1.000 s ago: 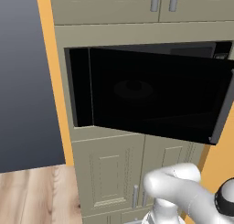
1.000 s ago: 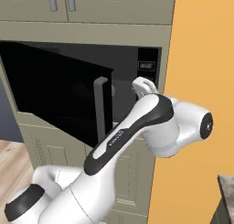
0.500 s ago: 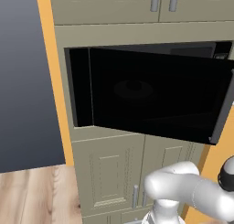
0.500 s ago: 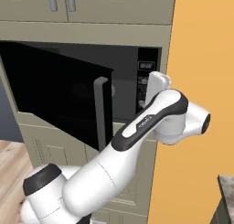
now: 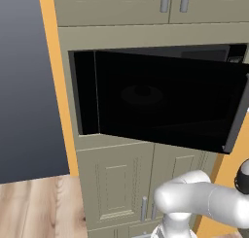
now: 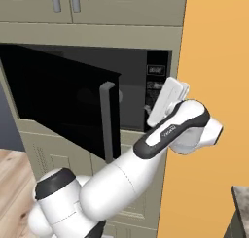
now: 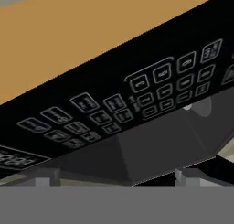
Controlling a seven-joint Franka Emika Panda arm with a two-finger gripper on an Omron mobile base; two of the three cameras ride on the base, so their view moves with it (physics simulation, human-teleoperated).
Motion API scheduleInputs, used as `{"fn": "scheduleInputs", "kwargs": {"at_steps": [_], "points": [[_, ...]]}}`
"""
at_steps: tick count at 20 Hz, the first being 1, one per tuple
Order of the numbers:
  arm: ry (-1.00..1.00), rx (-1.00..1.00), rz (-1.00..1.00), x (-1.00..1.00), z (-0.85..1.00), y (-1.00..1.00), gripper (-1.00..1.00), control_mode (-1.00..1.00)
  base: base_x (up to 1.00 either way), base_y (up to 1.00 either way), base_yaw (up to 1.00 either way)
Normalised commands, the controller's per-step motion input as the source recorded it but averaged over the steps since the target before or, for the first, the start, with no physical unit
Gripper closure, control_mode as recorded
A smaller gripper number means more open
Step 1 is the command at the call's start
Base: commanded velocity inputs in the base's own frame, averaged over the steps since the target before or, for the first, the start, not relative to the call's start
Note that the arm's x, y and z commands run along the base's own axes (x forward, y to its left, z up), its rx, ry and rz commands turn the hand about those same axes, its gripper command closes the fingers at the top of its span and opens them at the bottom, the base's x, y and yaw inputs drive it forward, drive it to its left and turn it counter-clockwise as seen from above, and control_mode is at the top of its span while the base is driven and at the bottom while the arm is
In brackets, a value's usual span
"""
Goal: Retrieve the reheated potato from the microwave, then place the potato, cheese, and condiment on the cutting board.
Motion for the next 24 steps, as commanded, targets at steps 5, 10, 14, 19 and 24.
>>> {"fn": "scheduleInputs", "kwargs": {"at_steps": [5,10,14,19,24], "points": [[0.09,0.17,0.09,0.0,0.0,0.32,-1.0,-1.0,0.0,0.0,0.0],[0.04,0.12,0.1,-0.13,0.0,0.4,-1.0,-1.0,0.0,0.0,0.0],[0.01,0.08,0.1,-0.37,0.0,0.41,-1.0,-1.0,0.0,0.0,0.0],[0.0,0.05,0.11,-0.79,0.03,0.34,-1.0,-1.0,0.0,0.0,0.0],[0.0,0.05,0.1,-0.78,0.02,0.45,-1.0,-1.0,0.0,0.0,0.0]]}}
